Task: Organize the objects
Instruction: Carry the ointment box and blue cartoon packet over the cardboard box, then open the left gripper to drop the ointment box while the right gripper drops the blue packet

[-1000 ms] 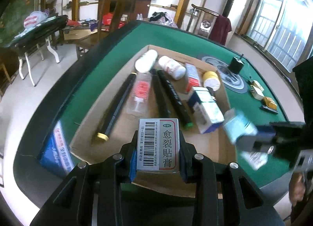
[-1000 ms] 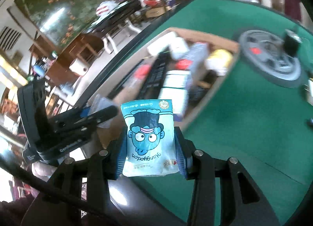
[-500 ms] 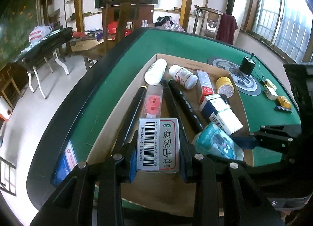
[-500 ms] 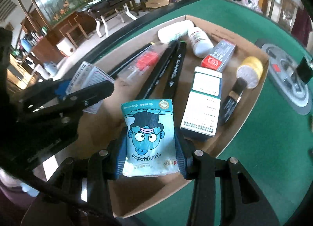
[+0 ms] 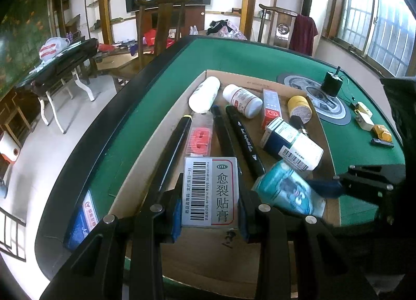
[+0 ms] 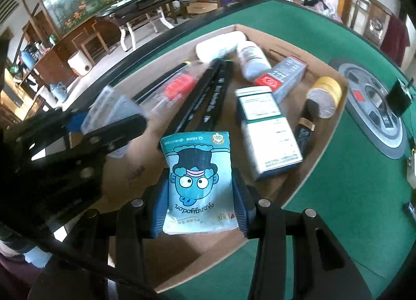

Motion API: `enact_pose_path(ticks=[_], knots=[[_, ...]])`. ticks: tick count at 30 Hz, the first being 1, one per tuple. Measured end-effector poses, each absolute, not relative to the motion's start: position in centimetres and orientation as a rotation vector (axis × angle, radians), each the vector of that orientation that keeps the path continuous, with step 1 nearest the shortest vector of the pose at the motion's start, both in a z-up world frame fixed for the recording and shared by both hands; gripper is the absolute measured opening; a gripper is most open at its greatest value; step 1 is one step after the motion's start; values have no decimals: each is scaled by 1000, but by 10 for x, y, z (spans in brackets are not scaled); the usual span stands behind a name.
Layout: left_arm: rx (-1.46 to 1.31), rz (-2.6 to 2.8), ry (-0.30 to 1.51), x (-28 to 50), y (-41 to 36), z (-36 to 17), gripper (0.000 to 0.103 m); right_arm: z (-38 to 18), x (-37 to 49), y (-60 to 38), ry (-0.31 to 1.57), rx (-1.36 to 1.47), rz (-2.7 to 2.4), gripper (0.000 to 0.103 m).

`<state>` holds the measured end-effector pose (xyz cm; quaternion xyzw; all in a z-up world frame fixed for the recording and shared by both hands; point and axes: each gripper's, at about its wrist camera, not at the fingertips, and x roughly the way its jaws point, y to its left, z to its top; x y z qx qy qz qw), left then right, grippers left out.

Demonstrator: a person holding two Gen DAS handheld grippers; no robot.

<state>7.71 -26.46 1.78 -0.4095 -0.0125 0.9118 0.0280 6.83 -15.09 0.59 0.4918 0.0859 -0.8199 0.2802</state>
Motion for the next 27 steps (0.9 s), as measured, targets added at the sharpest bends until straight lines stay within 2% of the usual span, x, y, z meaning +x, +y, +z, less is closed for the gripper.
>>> enact_pose_path(ticks=[16, 22, 23, 25, 26, 27], knots=[[-1294, 2829, -7, 75, -265, 11, 29, 0, 79, -167, 274, 1290, -2207, 44], [-1303, 2835, -27, 76, -267, 11, 29, 1, 84, -170, 296, 1274, -2219, 49], [-1305, 2833, -34, 77, -267, 12, 31, 1, 84, -170, 290, 1275, -2214, 49], [-1308, 2835, -38, 77, -268, 13, 41, 2, 84, -169, 278, 1273, -2208, 50], [-1304, 2838, -41, 79, -268, 15, 50, 4, 85, -168, 271, 1267, -2208, 50], [-1298, 2842, -44, 79, -268, 17, 54, 6, 85, -168, 268, 1261, -2209, 50]])
